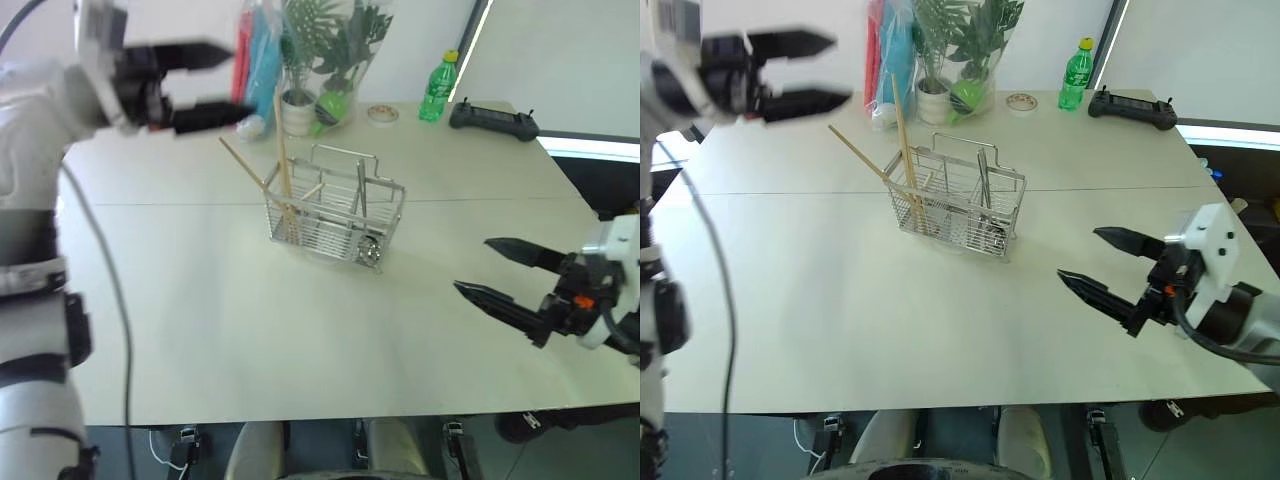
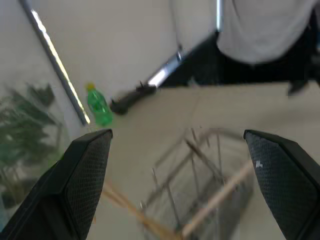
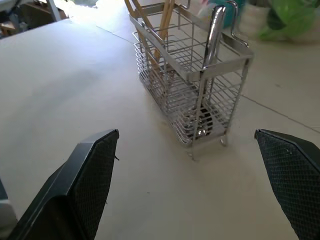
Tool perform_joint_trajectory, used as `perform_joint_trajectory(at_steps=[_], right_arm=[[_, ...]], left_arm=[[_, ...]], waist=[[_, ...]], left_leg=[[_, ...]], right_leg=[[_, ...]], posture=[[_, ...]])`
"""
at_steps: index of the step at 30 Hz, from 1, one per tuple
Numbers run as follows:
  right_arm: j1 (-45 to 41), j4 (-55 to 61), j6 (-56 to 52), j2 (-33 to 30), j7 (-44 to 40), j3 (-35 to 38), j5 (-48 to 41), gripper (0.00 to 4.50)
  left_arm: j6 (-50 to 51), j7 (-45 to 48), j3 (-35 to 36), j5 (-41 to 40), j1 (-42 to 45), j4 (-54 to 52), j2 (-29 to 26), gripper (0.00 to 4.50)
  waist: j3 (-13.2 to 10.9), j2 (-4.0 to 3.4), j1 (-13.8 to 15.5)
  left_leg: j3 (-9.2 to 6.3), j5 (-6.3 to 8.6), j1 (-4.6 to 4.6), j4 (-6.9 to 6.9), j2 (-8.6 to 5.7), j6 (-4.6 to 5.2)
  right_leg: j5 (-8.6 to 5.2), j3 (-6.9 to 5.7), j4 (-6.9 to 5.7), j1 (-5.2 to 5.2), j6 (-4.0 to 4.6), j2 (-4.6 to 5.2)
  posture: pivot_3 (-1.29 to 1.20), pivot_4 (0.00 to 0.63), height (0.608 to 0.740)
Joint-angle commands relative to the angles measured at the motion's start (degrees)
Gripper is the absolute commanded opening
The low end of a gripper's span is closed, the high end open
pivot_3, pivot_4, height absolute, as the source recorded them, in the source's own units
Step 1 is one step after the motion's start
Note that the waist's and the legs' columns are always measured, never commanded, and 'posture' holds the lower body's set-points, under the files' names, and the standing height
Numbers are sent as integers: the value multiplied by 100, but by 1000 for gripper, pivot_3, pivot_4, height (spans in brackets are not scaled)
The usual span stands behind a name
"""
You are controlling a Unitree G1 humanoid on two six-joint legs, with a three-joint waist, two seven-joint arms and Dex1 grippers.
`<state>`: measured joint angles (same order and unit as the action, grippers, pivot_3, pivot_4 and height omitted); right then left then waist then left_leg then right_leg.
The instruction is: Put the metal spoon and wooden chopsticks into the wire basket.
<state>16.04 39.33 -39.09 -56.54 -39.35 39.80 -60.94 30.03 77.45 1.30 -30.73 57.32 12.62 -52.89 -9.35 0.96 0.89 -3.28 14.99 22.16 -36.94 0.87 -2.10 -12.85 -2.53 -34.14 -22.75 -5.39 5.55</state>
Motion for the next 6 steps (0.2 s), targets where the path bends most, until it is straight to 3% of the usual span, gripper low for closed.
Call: perform_joint_trajectory(at_steps=[1, 6], right_arm=[[-98, -170, 78, -84, -306, 198, 196, 4500], [-444, -280, 40, -38, -299, -154, 325, 4500]], left_arm=[[-651, 910, -338, 573, -522, 19, -588, 4441], [-877, 932, -216, 822, -1230, -68, -862, 4441]], waist=[[-4, 3, 10], [-7, 4, 0]], left_leg=[[-2, 0, 2, -1, 1, 0], [2, 0, 13, -6, 11, -2]], right_leg=[[0, 0, 0, -2, 0, 0], [0, -2, 8, -12, 0, 6]], posture=[[0, 150, 703], [0, 150, 703]])
